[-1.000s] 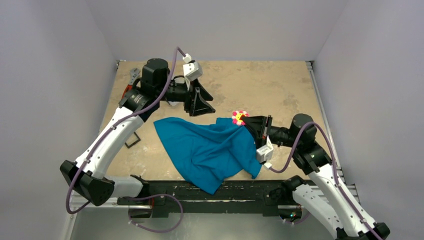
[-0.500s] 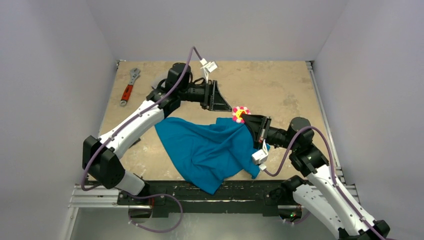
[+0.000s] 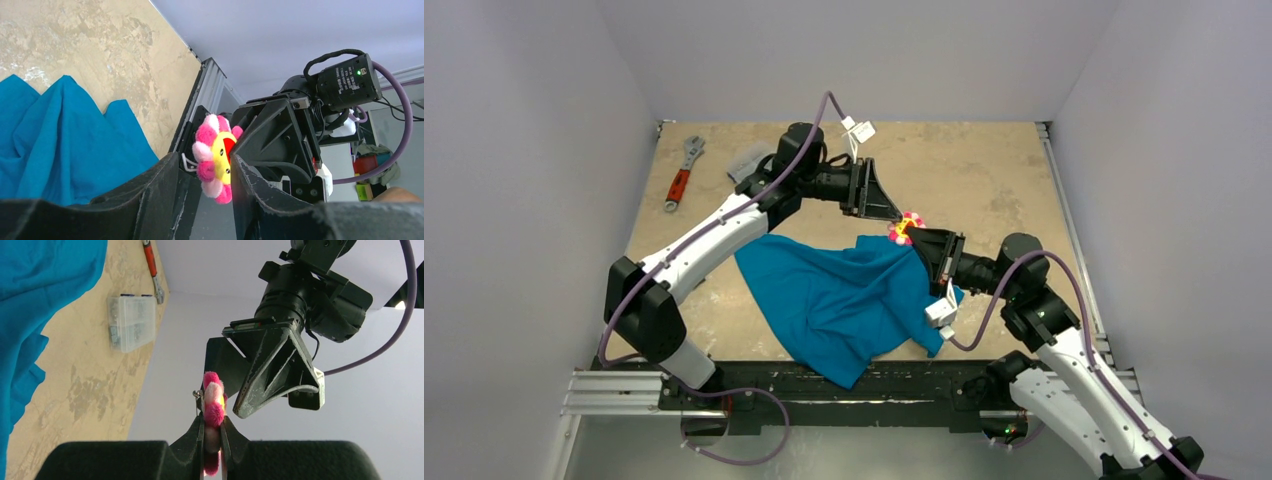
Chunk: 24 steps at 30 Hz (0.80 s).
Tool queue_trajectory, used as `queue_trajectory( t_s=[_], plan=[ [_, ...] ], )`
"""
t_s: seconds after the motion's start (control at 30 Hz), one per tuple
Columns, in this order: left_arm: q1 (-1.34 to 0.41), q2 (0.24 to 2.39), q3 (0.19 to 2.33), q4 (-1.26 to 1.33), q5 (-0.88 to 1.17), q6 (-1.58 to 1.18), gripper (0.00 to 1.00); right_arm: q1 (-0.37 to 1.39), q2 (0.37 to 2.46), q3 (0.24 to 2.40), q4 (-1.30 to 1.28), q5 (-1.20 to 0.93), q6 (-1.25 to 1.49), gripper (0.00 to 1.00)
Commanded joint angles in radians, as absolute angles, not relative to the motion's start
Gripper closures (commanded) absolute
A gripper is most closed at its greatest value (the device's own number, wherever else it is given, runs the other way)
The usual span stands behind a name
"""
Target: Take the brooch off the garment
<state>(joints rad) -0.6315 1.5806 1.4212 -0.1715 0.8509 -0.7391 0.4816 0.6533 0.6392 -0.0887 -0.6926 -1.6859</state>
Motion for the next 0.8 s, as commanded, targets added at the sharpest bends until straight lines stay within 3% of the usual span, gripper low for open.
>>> queue_trajectory(
  t_s=[0.0, 0.17, 0.23, 0.3, 0.4, 0.43, 0.53, 0.6, 0.77],
  plan=[
    [-0.647, 1.590, 1.473, -0.129, 0.861, -0.746, 0.60, 0.488, 0.657, 0.646, -0.066, -0.679, -1.711, 1.00],
    [-0.653, 1.604, 1.481, -0.119, 0.878, -0.752, 0.67, 0.490, 0.650, 0.638, -0.056, -0.673, -1.708, 1.00],
    [-0.655, 1.606, 1.482, -0.118, 0.883, -0.752, 0.79, 0.490, 0.650, 0.639, -0.055, -0.666, -1.707, 1.00],
    [-0.654, 1.603, 1.479, -0.114, 0.892, -0.750, 0.97, 0.490, 0.652, 0.640, -0.052, -0.662, -1.702, 1.00],
    [-0.652, 1.587, 1.464, -0.103, 0.900, -0.742, 1.00, 0.491, 0.649, 0.638, -0.045, -0.666, -1.689, 0.94],
    [-0.651, 1.580, 1.457, -0.100, 0.901, -0.737, 1.00, 0.491, 0.648, 0.639, -0.041, -0.668, -1.681, 0.88],
    [-0.636, 1.540, 1.409, -0.063, 0.894, -0.724, 1.00, 0.490, 0.645, 0.635, -0.043, -0.661, -1.675, 0.58],
    [-0.618, 1.515, 1.388, -0.056, 0.884, -0.708, 1.00, 0.490, 0.641, 0.630, -0.042, -0.649, -1.676, 0.51],
    [-0.567, 1.472, 1.365, -0.086, 0.894, -0.642, 1.00, 0.490, 0.634, 0.618, -0.049, -0.616, -1.674, 0.12]
  ],
)
